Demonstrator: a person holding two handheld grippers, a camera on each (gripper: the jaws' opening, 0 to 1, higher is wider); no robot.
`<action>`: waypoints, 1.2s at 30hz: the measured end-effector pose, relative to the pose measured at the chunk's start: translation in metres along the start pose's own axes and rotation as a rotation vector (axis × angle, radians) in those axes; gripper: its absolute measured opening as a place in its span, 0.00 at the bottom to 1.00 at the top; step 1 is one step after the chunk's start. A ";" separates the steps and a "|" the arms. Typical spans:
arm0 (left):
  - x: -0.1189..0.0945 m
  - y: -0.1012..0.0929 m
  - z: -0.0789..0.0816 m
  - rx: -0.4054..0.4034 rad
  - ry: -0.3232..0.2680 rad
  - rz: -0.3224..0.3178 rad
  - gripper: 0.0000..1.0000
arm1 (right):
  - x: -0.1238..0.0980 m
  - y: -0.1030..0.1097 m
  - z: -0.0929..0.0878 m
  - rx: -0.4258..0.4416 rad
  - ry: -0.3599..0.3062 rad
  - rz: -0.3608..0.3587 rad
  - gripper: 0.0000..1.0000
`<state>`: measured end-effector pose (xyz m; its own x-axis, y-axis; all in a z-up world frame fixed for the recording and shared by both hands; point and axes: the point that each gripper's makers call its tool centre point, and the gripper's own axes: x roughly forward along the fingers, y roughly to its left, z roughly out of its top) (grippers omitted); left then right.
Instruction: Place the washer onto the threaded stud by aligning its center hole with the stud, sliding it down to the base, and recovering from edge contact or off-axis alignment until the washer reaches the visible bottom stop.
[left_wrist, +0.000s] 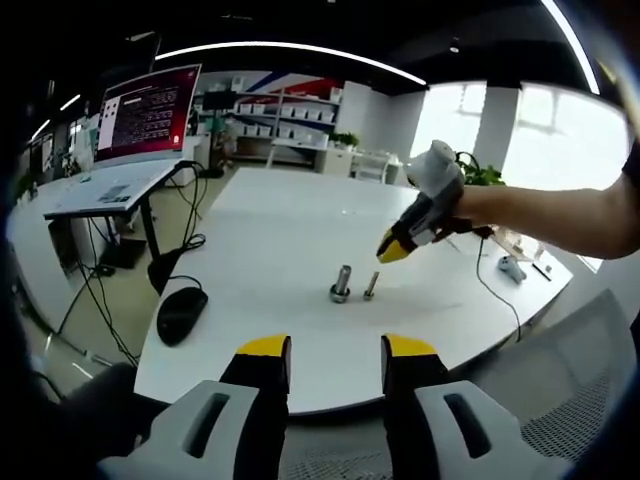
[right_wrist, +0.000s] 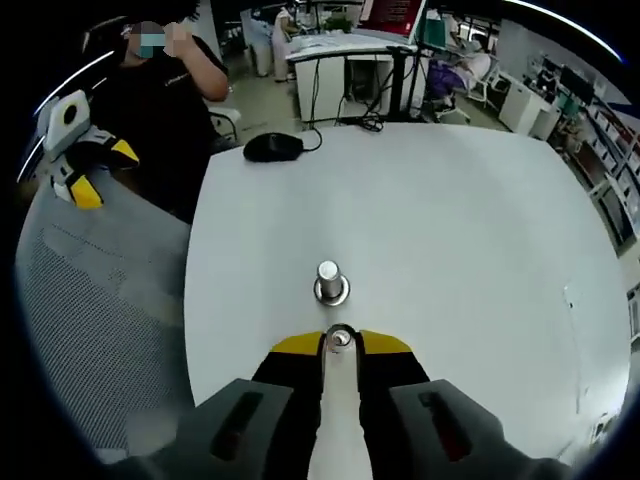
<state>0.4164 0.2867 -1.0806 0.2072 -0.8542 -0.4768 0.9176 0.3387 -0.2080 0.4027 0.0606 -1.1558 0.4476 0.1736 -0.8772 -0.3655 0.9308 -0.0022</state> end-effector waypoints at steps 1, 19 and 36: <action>0.000 0.000 0.000 -0.001 -0.001 0.001 0.34 | 0.002 0.003 -0.003 -0.021 0.031 0.001 0.14; 0.000 0.001 0.000 -0.003 -0.005 -0.001 0.35 | 0.027 0.005 -0.016 -0.022 0.126 0.026 0.14; 0.000 -0.001 0.000 0.001 0.001 -0.003 0.35 | 0.061 0.005 -0.038 0.010 0.225 0.029 0.14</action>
<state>0.4152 0.2867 -1.0803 0.2038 -0.8551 -0.4768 0.9187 0.3353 -0.2087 0.3971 0.0639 -1.2270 0.2428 0.1252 -0.9620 -0.3673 0.9297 0.0283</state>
